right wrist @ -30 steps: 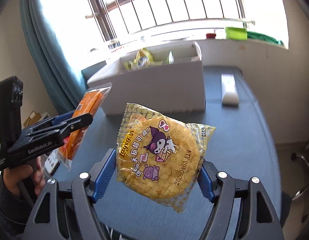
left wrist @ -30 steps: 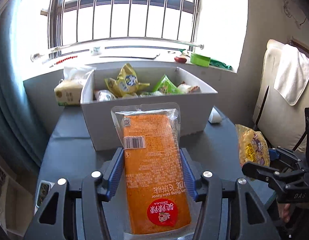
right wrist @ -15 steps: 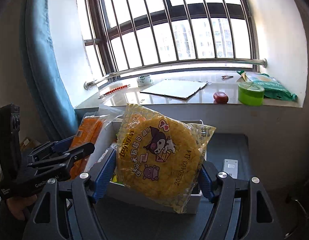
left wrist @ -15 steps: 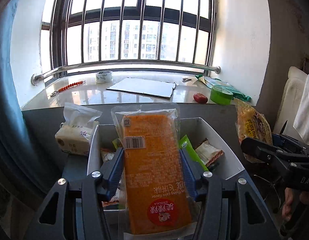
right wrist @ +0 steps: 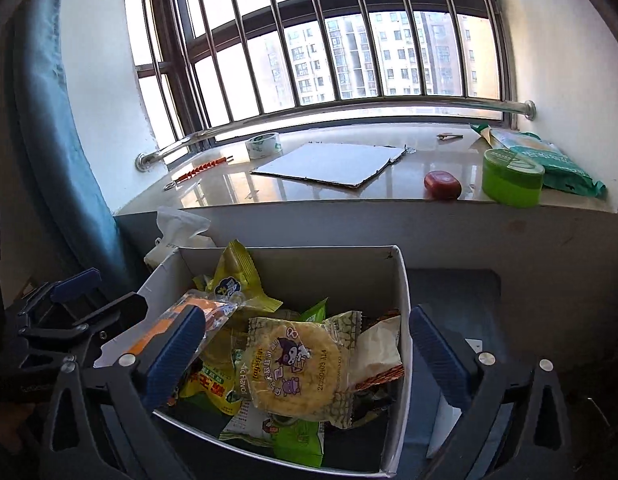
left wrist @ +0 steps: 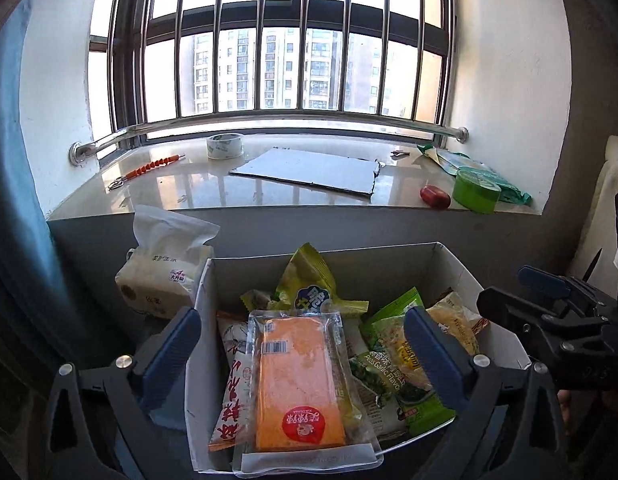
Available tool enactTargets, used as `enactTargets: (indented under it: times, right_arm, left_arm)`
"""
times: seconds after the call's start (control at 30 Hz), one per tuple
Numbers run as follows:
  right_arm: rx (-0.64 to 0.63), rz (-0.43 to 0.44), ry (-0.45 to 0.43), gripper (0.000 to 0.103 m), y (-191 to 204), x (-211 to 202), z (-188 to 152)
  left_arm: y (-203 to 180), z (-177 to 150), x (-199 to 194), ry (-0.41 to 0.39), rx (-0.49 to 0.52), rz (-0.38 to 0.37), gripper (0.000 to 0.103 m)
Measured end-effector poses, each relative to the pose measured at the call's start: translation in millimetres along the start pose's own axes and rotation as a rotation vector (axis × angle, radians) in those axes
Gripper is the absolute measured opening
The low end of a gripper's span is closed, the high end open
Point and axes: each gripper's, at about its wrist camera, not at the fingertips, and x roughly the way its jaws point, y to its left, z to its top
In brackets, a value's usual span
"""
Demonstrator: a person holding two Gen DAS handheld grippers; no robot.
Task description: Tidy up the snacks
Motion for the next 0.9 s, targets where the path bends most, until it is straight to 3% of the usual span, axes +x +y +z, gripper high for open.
enactTargets:
  times: [0.2, 0.4, 0.73, 0.9]
  right_arm:
    - [-0.011, -0.010, -0.045, 0.103, 5.1, -28.9, -9.5]
    - [-0.064, -0.039, -0.098, 0.103, 18.4, -70.9, -31.7]
    - [-0.014, 0.021, -0.216, 0.103, 25.2, -153.3, -79.1]
    - [0.003, 0.023, -0.241, 0.103, 28.8, -178.0, -102.3]
  left_arm:
    - [-10.7, -11.3, -19.9, -0.007, 0.017, 0.019, 0.103]
    - [-26.8, -33.1, -58.4, -0.066, 0.043, 0.024, 0.103]
    - [-32.4, -75.2, -129.4, -0.108, -0.019, 0.044, 0.103]
    - [-29.6, -94.5, -153.7, -0.100, -0.039, 0.011, 0.103]
